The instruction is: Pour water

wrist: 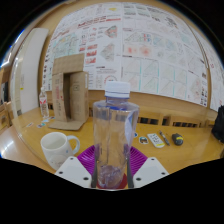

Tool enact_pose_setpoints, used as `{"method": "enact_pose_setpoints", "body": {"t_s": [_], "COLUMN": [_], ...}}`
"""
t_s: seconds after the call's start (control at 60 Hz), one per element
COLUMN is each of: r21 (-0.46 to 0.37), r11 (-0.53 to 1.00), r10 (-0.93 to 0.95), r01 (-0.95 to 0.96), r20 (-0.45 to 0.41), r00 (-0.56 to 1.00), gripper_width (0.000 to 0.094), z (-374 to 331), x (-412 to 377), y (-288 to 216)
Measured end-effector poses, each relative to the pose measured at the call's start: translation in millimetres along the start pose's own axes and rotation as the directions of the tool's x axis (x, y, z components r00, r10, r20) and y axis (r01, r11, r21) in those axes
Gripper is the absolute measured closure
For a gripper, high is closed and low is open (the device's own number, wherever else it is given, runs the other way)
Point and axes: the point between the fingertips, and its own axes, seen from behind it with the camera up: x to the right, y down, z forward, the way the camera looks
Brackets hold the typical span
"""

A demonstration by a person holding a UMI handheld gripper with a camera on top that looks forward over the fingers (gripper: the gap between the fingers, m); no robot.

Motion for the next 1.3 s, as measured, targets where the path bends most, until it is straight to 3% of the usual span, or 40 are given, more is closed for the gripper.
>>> {"method": "enact_pose_setpoints", "body": {"t_s": [0.1,0.167,0.183,0.25,0.433,0.717,1.0,1.3], "r21": [-0.004,-0.058,-0.077,-0.134,-0.18,-0.186,-0.189,-0.168], "r11": [1.0,0.998,0.996,0.99,0.984,0.981,0.98,0.984], "r10": [0.027,0.037,0.037,0.025,-0.008,-0.002,0.002,0.005], "r01": [-0.027,-0.038,-0.039,-0.031,-0.017,-0.045,-0.06,-0.059], "r20": [-0.011,-0.022,-0.026,-0.047,-0.136,-0.247,-0.293,-0.306], "r00": [1.0,0.999,0.999,0.999,0.991,0.969,0.956,0.952], "gripper_width": [0.0437,0.0344,0.036,0.0072,0.0088,0.0084,0.0085,0.0085], "z": [5,3,2,-6,-64,-221,-341,-384], "x": [1,4,3,5,1,-60,-123,-142], "y": [0,9,13,23,19,7,12,1]}}
